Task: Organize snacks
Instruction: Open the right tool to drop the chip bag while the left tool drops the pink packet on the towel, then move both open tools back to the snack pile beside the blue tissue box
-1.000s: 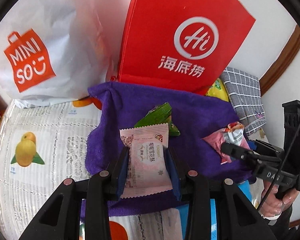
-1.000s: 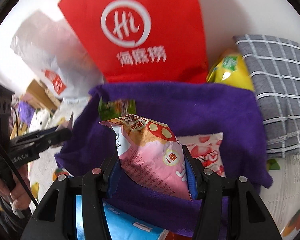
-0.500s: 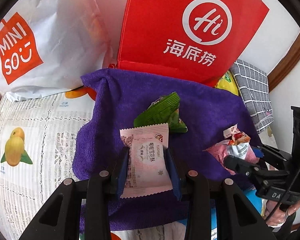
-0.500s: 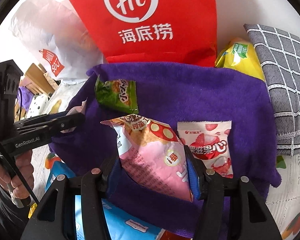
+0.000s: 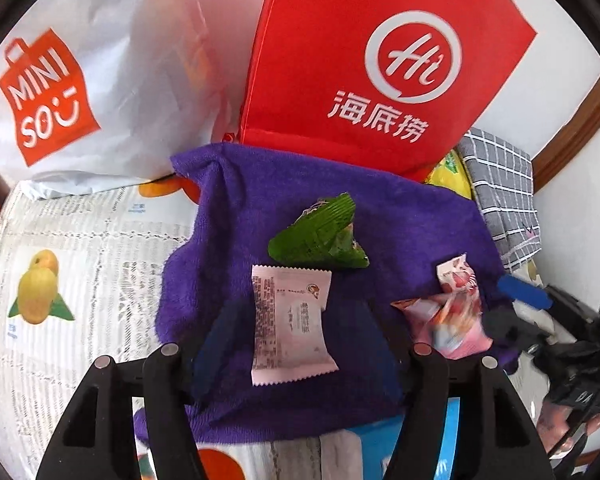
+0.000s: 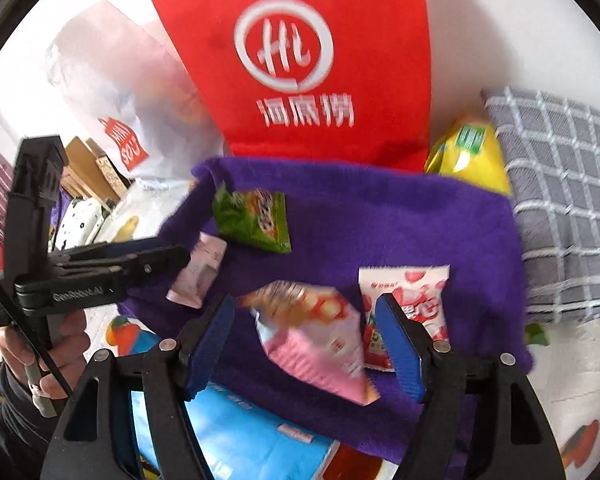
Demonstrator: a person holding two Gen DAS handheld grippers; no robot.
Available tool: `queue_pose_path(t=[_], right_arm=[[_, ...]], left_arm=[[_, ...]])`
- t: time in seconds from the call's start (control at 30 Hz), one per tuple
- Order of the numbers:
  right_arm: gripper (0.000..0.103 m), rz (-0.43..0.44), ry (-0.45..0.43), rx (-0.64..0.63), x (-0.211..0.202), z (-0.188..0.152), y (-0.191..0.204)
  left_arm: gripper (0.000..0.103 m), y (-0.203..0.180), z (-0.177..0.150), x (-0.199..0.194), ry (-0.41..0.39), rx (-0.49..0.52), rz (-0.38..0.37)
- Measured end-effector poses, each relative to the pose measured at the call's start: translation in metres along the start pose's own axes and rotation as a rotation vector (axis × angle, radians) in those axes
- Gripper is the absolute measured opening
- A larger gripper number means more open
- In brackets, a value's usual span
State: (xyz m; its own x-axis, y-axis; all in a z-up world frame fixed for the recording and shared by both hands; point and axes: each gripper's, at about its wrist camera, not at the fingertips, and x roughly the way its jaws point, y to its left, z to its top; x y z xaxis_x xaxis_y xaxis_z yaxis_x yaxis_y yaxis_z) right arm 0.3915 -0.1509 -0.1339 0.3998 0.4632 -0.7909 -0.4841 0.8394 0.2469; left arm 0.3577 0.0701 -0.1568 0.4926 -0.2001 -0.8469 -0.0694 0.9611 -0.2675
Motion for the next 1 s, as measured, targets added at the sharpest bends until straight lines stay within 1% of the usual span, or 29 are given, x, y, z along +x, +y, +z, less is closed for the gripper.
queue_pose_path(t=[0.1,0.2,0.27,0.4,0.5,0.63,0.73,0.83,1.0], right_arm=[[0.073,-0.029,-0.069,-0.018,-0.028,-0.002,0.007],[0.073,-0.049,-0.138,-0.002,-0.055,-0.012,0.011],[0.073,-0.066,-0.147,0.008,-0.068,-0.022,0.014],[0.073,-0.082,-0.139,0.016,-0.087,-0.048,0.023],[0.073,-0.105,-0.127,0.03,-0.097,-0.068,0.026],[0.073,-0.125,-0.109,0.058,-0.105,-0.099,0.028],[0.073,-0.127,-0.087,0.104,-0.105,-0.12,0.026],[0.073,-0.149,-0.062,0.139,-0.101,-0.138,0.025],[0.073,-0.172,-0.041,0.175,-0.094,-0.164,0.029]], left_arm=[[0.063,0.001,-0.005,-0.016,-0.015,0.0,-0.018],[0.063,0.004,-0.014,-0.036,-0.047,-0.004,-0.015],[0.063,0.007,-0.021,-0.049,-0.059,0.002,-0.01],[0.063,0.01,-0.039,-0.076,-0.082,0.01,-0.02],[0.063,0.009,-0.054,-0.094,-0.096,0.0,-0.041],[0.063,0.004,-0.075,-0.107,-0.092,0.005,-0.057],[0.063,0.003,-0.093,-0.116,-0.092,0.024,-0.061],[0.063,0.002,-0.108,-0.123,-0.094,0.046,-0.047],[0.063,0.009,-0.134,-0.133,-0.101,0.066,-0.034]])
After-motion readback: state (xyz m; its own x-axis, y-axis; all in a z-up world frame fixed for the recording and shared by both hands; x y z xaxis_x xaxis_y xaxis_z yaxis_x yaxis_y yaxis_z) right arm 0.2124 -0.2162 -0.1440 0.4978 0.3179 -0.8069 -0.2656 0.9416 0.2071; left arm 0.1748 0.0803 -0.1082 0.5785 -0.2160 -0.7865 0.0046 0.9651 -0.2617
